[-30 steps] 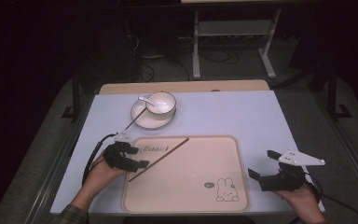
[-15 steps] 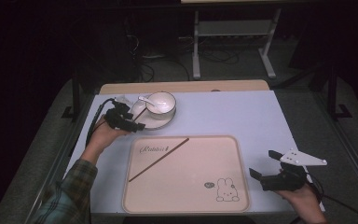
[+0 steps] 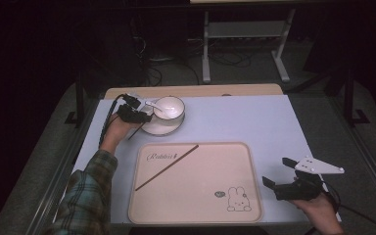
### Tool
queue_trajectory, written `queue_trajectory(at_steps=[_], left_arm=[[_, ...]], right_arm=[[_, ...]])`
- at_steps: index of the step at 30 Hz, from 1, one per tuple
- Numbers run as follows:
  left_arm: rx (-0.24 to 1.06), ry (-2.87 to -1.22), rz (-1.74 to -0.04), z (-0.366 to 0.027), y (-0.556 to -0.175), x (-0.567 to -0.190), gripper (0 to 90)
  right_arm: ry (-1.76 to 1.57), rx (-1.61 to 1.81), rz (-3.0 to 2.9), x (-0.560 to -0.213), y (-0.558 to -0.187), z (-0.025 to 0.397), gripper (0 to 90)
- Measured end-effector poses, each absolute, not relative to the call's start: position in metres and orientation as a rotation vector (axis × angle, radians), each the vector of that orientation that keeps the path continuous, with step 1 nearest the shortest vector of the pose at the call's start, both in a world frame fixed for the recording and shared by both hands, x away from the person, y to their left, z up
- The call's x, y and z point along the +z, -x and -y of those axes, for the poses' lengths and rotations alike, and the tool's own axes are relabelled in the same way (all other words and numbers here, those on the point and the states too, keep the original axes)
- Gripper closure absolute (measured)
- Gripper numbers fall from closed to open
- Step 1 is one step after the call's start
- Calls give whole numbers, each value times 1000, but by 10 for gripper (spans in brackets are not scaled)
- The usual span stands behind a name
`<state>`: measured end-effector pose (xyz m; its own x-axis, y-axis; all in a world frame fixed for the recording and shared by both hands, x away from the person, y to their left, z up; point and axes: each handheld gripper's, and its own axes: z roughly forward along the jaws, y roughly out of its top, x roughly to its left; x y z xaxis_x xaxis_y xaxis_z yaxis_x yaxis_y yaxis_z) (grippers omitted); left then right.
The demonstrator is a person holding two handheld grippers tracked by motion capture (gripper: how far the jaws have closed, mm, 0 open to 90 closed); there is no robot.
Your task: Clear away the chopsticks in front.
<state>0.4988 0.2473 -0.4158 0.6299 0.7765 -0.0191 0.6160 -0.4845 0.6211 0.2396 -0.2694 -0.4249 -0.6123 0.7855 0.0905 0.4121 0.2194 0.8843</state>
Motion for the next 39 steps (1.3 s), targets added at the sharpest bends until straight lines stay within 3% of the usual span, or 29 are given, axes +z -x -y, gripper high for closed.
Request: queue_trajectory(at_steps=[5,9,21,39], left_arm=[[364,-2242,-1105,-248,-500,-419,803],[364,-2244,-1116,-248,-500,-420,839],[371,-2165,-1155,-269,-486,-400,842],[326,-2159,-1195,-308,-413,-387,842]], right_arm=[[-1104,1357,-2128,-425,-240,269,0],[-1102,1357,-2131,-425,-240,269,0],[-1101,1358,-2127,-425,-239,269,0],[-1085,1366,-2130,-424,-239,266,15]])
